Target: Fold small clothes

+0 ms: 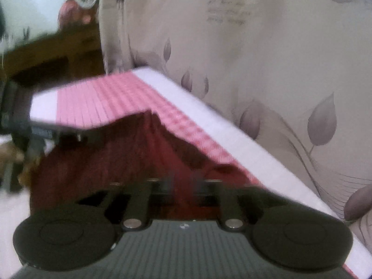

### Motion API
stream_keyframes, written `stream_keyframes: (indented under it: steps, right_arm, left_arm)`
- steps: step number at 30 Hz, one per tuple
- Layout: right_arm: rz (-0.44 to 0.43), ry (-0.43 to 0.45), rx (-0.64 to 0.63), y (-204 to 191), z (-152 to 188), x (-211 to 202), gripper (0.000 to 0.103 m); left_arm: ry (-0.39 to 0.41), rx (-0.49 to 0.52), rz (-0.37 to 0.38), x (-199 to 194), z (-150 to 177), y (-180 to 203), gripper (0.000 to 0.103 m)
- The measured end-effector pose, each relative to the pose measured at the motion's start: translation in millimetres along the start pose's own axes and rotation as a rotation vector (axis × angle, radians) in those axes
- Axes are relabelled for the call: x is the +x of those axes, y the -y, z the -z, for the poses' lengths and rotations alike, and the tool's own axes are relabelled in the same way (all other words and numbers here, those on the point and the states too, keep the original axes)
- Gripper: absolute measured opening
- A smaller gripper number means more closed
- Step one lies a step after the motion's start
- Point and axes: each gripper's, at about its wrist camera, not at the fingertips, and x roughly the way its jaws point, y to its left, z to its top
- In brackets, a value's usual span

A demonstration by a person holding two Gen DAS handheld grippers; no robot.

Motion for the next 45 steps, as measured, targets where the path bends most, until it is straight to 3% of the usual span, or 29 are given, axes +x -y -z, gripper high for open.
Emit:
stream_keyframes:
  steps: [2,5,7,11,13,20,23,25,26,27,34,36,40,45]
  right_arm:
    - [-0.017,-0.033,-0.001,-1,4,7,0.043]
    - [-0.019,-0.070,-0.095,-23,11,15,0.011]
    - [0.019,-0.045,-0.130,-32,11,13,0.011]
    - [0.093,0.092,-0.097,-27,-1,-7,0.010]
    - [0.130,0.119,-0.079,-22,-8,-7,0.010]
    - [0.112,0.025,-0.032,-14,8,37,0.010]
    - [0.115,0.024,-0.008,-12,14,39,0.010]
    - [0.115,0.035,0.030,-8,12,36,0.024]
    - [0.129,0.043,0.046,-7,10,31,0.044]
    - [0.133,0.065,0.054,-5,9,27,0.054]
    - [0.176,0.280,0.198,-6,13,-62,0.060]
    - [0.165,0.295,0.234,-16,26,-88,0.073]
    - [0.119,0.311,0.273,-45,70,-123,0.077]
    - [0.108,0.309,0.348,-71,118,-141,0.086]
  left_arm:
    - [0.002,-0.001,0.001,0,0,0,0.074]
    - [0.006,-0.003,0.000,-1,0,0,0.074]
    - [0.009,-0.004,0.000,-2,0,0,0.074]
    - [0.025,-0.006,-0.004,-4,0,0,0.074]
    - [0.041,-0.002,-0.005,-7,1,1,0.074]
    - [0.045,-0.007,-0.005,-8,1,0,0.074]
    - [0.039,-0.012,-0.011,-7,1,0,0.074]
    - [0.036,-0.014,-0.011,-7,1,-1,0.074]
    - [0.033,-0.015,-0.012,-7,1,-1,0.074]
    - [0.031,-0.017,-0.011,-6,1,-1,0.074]
    - [-0.021,-0.039,0.028,1,0,-7,0.076]
    - [-0.062,0.000,0.038,4,-6,-3,0.076]
    - [-0.086,0.115,0.007,6,-24,12,0.080]
    - [-0.268,0.213,0.004,36,-38,29,0.080]
